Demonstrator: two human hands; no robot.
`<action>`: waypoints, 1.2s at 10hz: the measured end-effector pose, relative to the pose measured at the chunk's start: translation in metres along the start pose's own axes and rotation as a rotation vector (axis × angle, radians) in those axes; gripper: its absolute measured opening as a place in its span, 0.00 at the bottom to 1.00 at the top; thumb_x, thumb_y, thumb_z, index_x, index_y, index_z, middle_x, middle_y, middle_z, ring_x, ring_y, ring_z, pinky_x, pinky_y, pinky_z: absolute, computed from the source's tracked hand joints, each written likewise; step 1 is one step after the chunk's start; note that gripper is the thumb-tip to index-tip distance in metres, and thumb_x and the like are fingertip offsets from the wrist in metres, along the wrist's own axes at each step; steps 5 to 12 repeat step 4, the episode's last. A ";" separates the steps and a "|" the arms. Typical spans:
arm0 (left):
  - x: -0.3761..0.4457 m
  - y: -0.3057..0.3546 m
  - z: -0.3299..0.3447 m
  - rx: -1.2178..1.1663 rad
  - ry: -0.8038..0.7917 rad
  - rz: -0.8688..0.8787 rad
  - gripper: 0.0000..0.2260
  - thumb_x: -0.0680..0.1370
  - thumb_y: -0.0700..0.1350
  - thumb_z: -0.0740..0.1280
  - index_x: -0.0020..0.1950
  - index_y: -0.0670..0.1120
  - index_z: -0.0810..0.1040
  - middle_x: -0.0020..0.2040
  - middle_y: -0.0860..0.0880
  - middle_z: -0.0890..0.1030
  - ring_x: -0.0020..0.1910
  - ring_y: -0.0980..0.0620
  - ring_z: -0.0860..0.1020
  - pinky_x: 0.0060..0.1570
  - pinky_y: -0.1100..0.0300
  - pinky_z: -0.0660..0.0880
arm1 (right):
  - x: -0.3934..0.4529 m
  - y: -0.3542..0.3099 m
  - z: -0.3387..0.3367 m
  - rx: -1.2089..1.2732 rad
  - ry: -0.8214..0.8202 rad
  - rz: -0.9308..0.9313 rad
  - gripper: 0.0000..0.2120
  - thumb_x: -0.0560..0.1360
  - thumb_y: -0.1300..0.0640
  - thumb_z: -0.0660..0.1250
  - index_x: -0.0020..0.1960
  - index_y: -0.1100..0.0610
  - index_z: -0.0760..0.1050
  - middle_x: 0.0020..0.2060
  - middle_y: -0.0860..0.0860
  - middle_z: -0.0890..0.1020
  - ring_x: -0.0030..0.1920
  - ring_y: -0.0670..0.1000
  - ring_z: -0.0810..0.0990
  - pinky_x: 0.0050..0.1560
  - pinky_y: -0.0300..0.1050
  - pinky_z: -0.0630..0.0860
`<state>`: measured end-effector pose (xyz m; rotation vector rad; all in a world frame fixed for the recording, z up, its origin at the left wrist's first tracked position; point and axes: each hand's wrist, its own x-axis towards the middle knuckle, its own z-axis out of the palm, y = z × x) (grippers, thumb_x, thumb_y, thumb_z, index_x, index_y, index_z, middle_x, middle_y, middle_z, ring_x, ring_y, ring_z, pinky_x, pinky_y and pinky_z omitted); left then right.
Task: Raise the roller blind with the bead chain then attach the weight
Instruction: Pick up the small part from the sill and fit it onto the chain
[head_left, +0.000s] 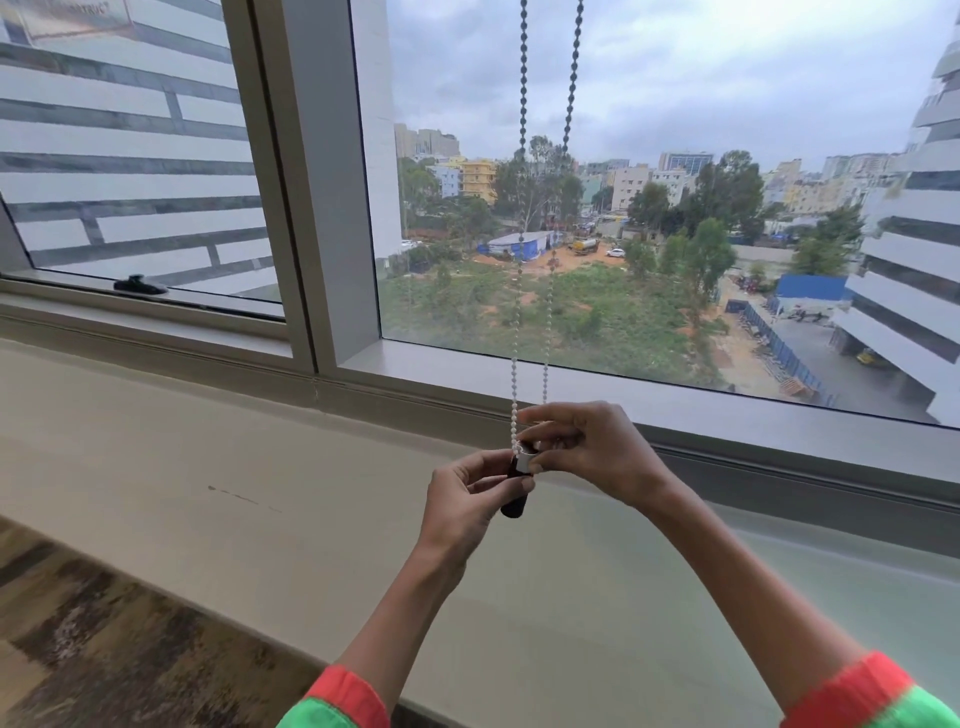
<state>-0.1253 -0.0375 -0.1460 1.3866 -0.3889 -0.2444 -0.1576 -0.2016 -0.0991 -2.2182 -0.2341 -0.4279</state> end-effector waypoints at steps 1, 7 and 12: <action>0.002 -0.006 -0.004 0.034 0.024 -0.006 0.08 0.68 0.36 0.74 0.46 0.45 0.83 0.35 0.40 0.83 0.33 0.48 0.78 0.48 0.58 0.77 | -0.003 -0.008 -0.006 0.036 0.024 -0.038 0.18 0.66 0.70 0.73 0.54 0.59 0.81 0.46 0.54 0.86 0.42 0.47 0.84 0.50 0.45 0.80; 0.018 -0.013 -0.010 0.152 0.100 0.038 0.13 0.68 0.35 0.74 0.51 0.43 0.82 0.40 0.46 0.86 0.39 0.53 0.83 0.45 0.67 0.77 | -0.026 -0.101 -0.083 0.506 0.329 -0.429 0.10 0.70 0.51 0.71 0.49 0.54 0.83 0.44 0.50 0.87 0.38 0.49 0.82 0.36 0.37 0.75; 0.018 -0.013 -0.010 0.152 0.100 0.038 0.13 0.68 0.35 0.74 0.51 0.43 0.82 0.40 0.46 0.86 0.39 0.53 0.83 0.45 0.67 0.77 | -0.026 -0.101 -0.083 0.506 0.329 -0.429 0.10 0.70 0.51 0.71 0.49 0.54 0.83 0.44 0.50 0.87 0.38 0.49 0.82 0.36 0.37 0.75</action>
